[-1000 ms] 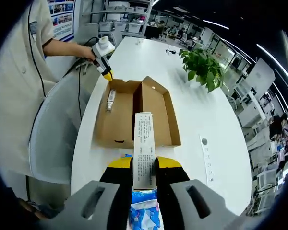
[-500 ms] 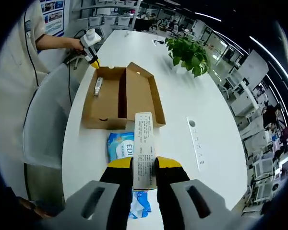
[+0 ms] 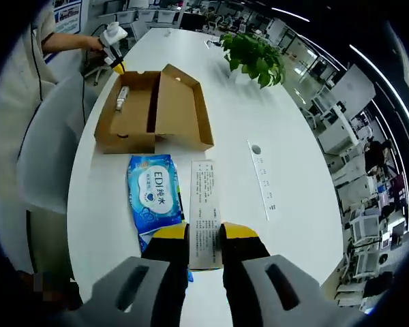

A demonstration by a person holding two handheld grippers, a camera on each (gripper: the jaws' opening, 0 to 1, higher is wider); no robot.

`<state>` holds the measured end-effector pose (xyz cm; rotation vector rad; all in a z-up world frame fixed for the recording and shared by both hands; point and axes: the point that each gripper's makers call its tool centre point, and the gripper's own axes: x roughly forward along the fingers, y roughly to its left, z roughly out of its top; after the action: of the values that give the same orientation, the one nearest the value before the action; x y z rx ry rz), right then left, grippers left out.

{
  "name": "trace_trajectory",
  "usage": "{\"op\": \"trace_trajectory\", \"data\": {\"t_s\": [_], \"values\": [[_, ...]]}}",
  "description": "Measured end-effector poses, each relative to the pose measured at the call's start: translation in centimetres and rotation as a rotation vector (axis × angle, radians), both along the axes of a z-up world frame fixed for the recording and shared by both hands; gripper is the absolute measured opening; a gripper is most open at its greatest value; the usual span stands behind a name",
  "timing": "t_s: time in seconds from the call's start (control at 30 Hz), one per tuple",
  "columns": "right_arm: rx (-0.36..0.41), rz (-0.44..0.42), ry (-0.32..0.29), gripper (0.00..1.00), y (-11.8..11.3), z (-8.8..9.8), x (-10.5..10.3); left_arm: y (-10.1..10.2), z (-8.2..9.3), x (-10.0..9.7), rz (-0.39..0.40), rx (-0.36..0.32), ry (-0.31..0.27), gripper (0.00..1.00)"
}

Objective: Operate the shoe box by opening the lid, removing the specified soft item, and placing it in the target area until the item is outside and the box remains undamaged.

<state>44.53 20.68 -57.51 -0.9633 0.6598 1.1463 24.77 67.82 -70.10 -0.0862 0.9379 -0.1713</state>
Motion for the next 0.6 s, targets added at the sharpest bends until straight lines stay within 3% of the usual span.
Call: {"op": "trace_trajectory", "data": {"t_s": [0.27, 0.37, 0.6], "values": [[-0.057, -0.005, 0.01, 0.15, -2.7, -2.6, 2.0, 0.3, 1.6, 0.4, -0.066, 0.001, -0.109, 0.21], [-0.071, -0.01, 0.018, 0.15, -3.4, -3.6, 2.7, 0.2, 3.0, 0.9, -0.098, -0.005, -0.196, 0.3], [-0.102, -0.004, 0.067, 0.15, -4.5, -6.6, 3.3, -0.7, 4.8, 0.7, -0.227, 0.018, -0.306, 0.47]]}}
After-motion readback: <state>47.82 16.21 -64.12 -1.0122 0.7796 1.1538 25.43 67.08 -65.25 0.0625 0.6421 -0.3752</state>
